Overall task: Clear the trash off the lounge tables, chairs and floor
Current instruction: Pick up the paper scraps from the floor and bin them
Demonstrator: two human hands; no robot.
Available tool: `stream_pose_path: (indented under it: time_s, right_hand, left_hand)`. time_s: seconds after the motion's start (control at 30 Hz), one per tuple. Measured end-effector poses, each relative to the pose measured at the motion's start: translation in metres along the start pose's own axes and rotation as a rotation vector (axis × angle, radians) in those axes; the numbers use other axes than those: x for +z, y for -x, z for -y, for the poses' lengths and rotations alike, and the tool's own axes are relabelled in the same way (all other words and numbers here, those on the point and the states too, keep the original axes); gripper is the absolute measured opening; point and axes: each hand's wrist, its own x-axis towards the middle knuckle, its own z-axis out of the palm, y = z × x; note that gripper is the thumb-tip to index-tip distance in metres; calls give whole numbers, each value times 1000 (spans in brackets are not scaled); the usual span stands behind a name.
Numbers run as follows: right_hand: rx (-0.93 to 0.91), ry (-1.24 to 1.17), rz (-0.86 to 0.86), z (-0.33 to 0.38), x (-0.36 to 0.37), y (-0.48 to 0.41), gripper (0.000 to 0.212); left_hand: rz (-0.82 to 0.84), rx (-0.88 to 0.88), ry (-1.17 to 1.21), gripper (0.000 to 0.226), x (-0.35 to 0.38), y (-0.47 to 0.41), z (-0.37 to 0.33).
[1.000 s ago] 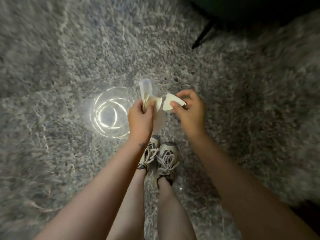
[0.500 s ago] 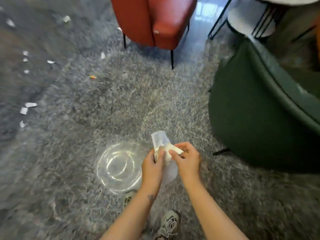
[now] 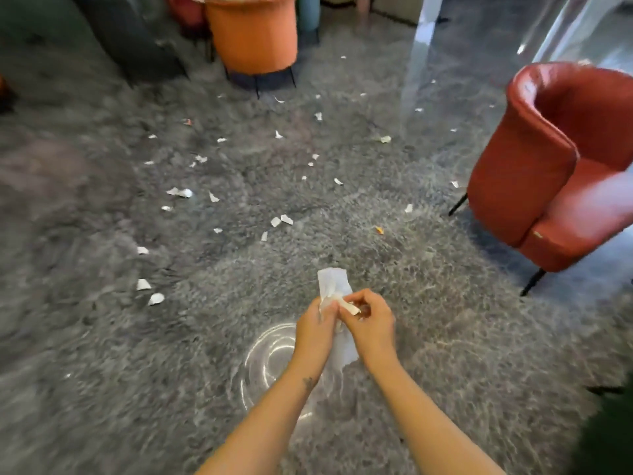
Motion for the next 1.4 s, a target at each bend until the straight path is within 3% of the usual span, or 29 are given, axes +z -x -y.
stream_pose_path:
  time_s: [0.3,0.57,0.8,0.97,1.23,1.4]
  right_hand:
    - [-201,93,397,103,216,-4,10]
    - [-262,164,647,137,362,-20,13]
    - [-247,213,743,139,503,-80,7]
    - [-132,275,811,144,604,-130,6]
    - [-58,376,834,159,753,-184,7]
    - [-21,467,773,139,844,-208,6]
  left_hand:
    - [-279,2,85,17,-227,-37,-6]
    - [-563,-92,86,16,-364,-73,18]
    - [-794,-230,179,15,-483,-144,50]
    - [-876,-347,300,20,-560,-211,62]
    - [-938,-372,287,30,-699,-302,77]
    - [-850,-396,227,29,-787,-359,114]
